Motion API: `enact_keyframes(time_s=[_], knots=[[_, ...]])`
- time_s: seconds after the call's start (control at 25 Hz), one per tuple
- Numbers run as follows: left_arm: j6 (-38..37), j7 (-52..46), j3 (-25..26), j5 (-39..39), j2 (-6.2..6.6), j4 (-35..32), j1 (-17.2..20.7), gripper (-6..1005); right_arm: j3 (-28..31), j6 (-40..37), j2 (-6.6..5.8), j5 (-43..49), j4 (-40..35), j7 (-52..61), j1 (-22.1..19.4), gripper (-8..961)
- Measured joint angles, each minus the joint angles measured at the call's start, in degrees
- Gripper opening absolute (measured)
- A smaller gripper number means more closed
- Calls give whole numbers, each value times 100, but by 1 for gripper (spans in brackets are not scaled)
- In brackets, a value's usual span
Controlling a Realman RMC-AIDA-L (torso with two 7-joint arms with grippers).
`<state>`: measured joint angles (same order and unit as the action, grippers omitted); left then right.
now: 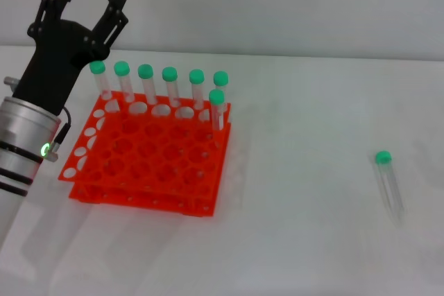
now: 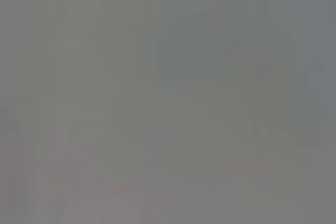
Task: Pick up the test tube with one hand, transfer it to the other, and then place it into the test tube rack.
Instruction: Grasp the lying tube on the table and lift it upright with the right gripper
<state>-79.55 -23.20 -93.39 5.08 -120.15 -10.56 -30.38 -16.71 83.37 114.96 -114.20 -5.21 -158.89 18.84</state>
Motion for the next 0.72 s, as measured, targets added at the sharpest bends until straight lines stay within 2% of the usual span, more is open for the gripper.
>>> enact_keyframes(time_s=[0.16,0.28,0.48,0.72], knots=[[17,0,-3,-2,6,30,78,875,-428,236,0,26,-186,195,-118,851],[-12,0,-3,-14,9,21,132,875,-978,385,-11,30,-669,799,-278,851],[10,-11,-4,-44,1,42,277,876,-2137,154,-101,304,-2262,2879,-618,850],[-9,-7,-12,-49,20,45,495,876,-2288,-16,-165,1965,-4250,5633,-593,846]])
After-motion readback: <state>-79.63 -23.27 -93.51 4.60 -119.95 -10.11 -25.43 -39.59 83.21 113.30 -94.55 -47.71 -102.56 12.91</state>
